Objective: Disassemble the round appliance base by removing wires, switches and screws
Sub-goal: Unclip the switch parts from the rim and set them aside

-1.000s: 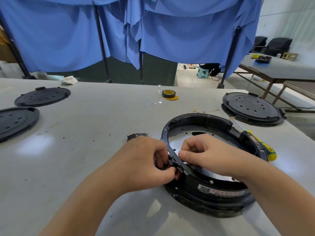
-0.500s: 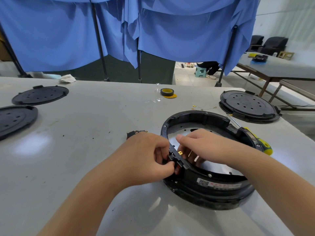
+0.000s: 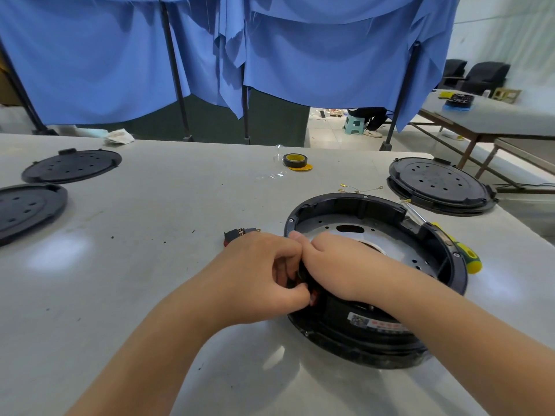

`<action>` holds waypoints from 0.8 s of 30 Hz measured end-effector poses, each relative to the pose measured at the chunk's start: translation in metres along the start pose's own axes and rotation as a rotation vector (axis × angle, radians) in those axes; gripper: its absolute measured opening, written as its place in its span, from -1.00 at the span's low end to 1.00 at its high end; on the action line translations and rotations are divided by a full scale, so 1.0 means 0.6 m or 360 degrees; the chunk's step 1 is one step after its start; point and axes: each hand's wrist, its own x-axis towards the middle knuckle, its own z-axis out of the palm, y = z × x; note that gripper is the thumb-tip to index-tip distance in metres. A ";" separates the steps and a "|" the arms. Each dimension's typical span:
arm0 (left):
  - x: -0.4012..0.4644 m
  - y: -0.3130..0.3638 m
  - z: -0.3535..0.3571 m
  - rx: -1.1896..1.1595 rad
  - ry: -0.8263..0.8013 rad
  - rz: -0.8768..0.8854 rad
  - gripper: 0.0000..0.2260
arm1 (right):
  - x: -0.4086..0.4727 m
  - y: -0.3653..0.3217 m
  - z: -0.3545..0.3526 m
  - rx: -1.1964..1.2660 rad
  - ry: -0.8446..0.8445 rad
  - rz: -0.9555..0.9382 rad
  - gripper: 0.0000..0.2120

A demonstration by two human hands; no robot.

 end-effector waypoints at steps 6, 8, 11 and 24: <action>-0.001 0.001 0.001 0.0004 0.0016 -0.0015 -0.81 | -0.002 0.000 -0.004 -0.0019 -0.0030 -0.0084 -0.40; -0.001 0.001 0.001 0.0009 0.0014 -0.0016 -0.81 | -0.001 0.000 -0.004 -0.0021 -0.0029 -0.0099 -0.41; -0.002 0.000 0.001 -0.0004 0.0011 -0.0030 -0.81 | -0.001 0.001 -0.005 -0.0004 -0.0032 -0.0091 -0.41; -0.002 0.000 0.001 -0.0076 -0.0013 -0.0066 -0.82 | 0.001 0.003 -0.006 0.0097 -0.0046 -0.0118 -0.43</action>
